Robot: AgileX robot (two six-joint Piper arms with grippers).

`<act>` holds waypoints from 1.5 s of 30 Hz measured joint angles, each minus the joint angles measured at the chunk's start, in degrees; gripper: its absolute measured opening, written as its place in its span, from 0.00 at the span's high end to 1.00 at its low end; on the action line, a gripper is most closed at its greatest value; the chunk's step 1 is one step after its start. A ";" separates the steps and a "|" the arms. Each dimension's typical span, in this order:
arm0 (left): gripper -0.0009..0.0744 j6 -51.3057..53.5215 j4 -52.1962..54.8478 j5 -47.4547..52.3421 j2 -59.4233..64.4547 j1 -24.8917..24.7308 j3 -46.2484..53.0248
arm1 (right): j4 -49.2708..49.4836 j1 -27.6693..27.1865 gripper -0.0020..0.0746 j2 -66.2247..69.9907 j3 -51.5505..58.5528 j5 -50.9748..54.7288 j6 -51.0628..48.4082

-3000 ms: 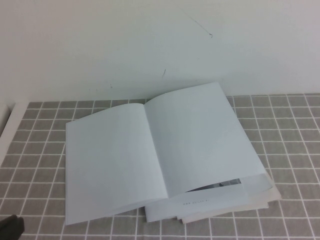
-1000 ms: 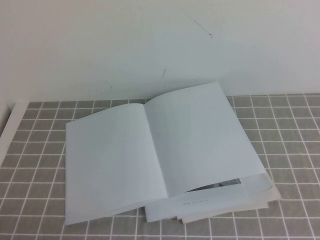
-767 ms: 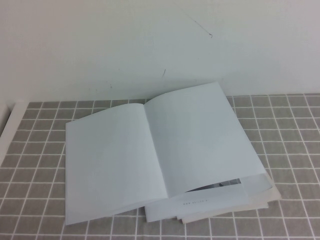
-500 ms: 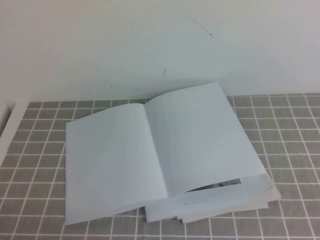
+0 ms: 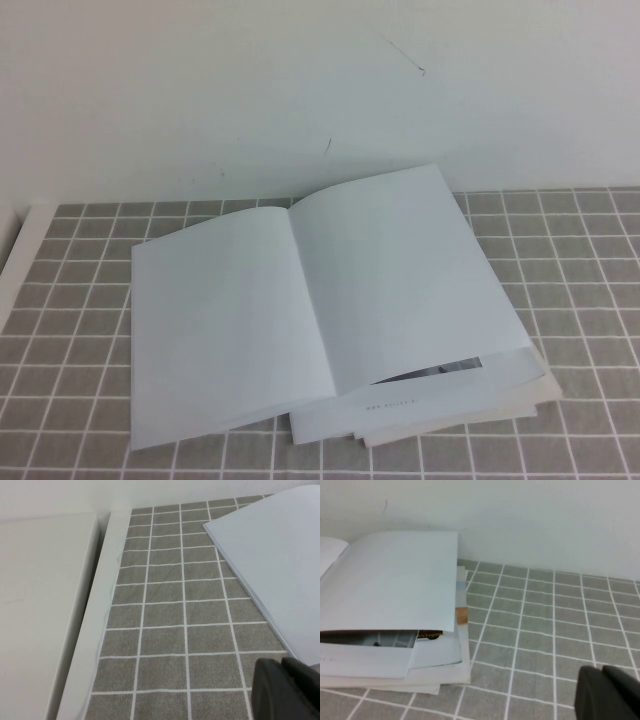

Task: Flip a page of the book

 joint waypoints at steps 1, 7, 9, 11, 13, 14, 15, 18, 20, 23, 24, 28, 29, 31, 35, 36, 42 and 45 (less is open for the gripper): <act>0.99 0.00 0.00 0.00 0.00 0.00 0.00 | 0.00 -0.39 0.98 0.00 0.00 0.00 0.64; 0.99 0.00 0.12 0.00 0.00 0.00 0.00 | -0.87 -2.13 0.98 0.00 0.00 0.00 1.51; 0.99 0.00 0.12 0.00 0.00 0.00 0.00 | -1.84 -2.13 0.98 0.00 0.00 1.57 1.79; 0.99 0.00 0.12 0.00 0.00 0.00 0.00 | -3.08 -2.13 0.98 0.00 0.00 3.35 2.40; 0.99 0.00 0.12 0.00 0.00 0.00 0.00 | -3.50 -2.13 0.98 0.00 0.00 4.01 2.52; 0.99 0.00 0.12 0.00 0.00 0.00 0.00 | -3.60 -2.13 0.98 0.00 0.00 4.17 2.61; 0.99 0.00 0.12 0.00 0.00 0.00 0.00 | -3.75 -2.02 0.98 0.00 0.00 4.33 2.61; 0.99 0.00 0.12 0.00 0.00 0.00 0.00 | -4.58 0.11 0.98 0.00 0.00 4.83 2.61; 0.99 0.00 0.12 0.00 0.00 0.00 0.00 | -5.14 1.49 0.98 0.00 -0.10 6.22 2.61; 0.99 -0.12 0.12 0.00 0.00 0.00 0.00 | -5.14 2.24 0.98 0.00 -0.48 8.03 2.61; 0.99 -0.12 0.12 0.00 0.00 0.00 0.00 | -5.14 2.36 0.98 0.00 -0.48 8.24 2.61; 0.99 -0.12 0.12 0.00 0.00 0.00 0.00 | -5.14 3.42 0.98 0.00 -0.48 8.39 2.61; 0.99 -0.12 0.12 0.00 0.00 0.00 0.00 | -5.14 4.18 0.98 0.00 -0.48 8.39 2.61; 0.99 -0.12 0.12 0.00 0.00 0.00 0.00 | -5.14 5.48 0.98 0.00 -0.48 8.39 2.61; 0.99 -0.12 0.12 0.00 0.00 0.00 0.00 | -5.03 6.51 0.98 0.00 -0.48 8.43 2.61; 0.99 -0.12 0.12 0.00 0.00 0.00 0.00 | -5.03 6.55 0.98 0.00 -0.48 8.43 2.61; 0.99 -0.12 0.12 0.00 0.00 0.00 0.00 | -5.03 6.55 0.98 0.00 -0.48 8.43 2.61; 0.99 -0.12 0.12 0.00 0.00 0.00 0.00 | -5.03 6.55 0.98 0.00 -0.48 8.43 2.61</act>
